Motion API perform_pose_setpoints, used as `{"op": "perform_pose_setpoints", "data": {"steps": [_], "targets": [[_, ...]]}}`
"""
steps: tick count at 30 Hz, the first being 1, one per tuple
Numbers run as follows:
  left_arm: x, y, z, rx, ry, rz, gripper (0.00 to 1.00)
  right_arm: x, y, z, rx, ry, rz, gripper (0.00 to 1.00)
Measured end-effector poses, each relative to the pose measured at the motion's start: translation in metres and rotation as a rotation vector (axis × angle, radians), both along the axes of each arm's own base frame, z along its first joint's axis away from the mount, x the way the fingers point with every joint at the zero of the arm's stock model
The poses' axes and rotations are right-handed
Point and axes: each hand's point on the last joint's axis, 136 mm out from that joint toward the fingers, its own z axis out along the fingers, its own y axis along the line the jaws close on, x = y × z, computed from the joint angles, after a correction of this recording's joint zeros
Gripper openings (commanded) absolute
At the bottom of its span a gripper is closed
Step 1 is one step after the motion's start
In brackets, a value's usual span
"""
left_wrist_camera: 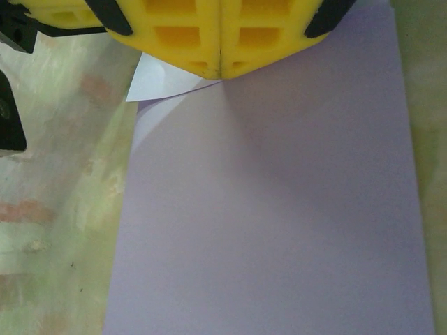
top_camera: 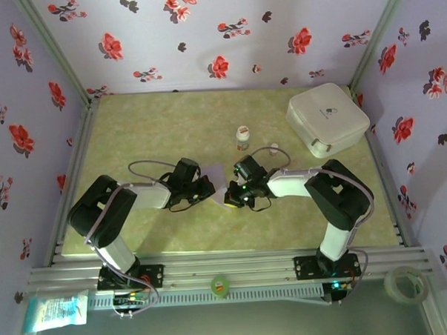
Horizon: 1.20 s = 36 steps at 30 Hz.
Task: Fold a paper plane with a square sheet of paper (pick it up from the middle)
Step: Third fold the triangle at the center of the table.
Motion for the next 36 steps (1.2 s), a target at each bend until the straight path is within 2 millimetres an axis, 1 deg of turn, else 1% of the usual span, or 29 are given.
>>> {"op": "perform_pose_setpoints", "data": {"steps": [4, 6, 7, 10, 11, 13, 16, 25, 31, 36], "targets": [[0.000, -0.001, 0.003, 0.022, 0.007, -0.017, 0.17, 0.000, -0.001, 0.000, 0.002, -0.004, 0.000, 0.00], [0.002, -0.004, 0.011, 0.046, -0.006, -0.033, 0.18, 0.000, -0.001, -0.001, 0.002, -0.007, -0.001, 0.00], [0.004, -0.009, 0.019, 0.047, -0.023, -0.043, 0.16, 0.000, 0.000, 0.000, 0.003, -0.008, -0.001, 0.00], [0.006, -0.024, 0.045, 0.012, -0.084, -0.068, 0.02, 0.000, -0.001, 0.000, 0.003, -0.009, 0.000, 0.00], [0.005, -0.026, 0.050, 0.003, -0.094, -0.071, 0.00, 0.000, -0.001, 0.000, 0.003, -0.009, 0.000, 0.00], [0.001, -0.029, 0.055, -0.003, -0.096, -0.074, 0.00, 0.000, -0.001, 0.000, 0.003, -0.009, -0.001, 0.00], [-0.006, -0.029, 0.050, 0.004, -0.069, -0.069, 0.00, 0.000, -0.001, 0.000, 0.001, -0.011, -0.002, 0.00], [-0.028, -0.021, 0.021, 0.010, 0.031, -0.046, 0.00, 0.000, -0.001, -0.001, 0.003, -0.014, -0.002, 0.00], [-0.036, -0.019, 0.008, 0.000, 0.058, -0.042, 0.00, 0.000, -0.001, -0.001, 0.005, -0.016, -0.002, 0.00], [-0.037, -0.021, -0.001, -0.016, 0.072, -0.037, 0.00, 0.000, -0.001, -0.001, 0.007, -0.017, -0.002, 0.00]]}}
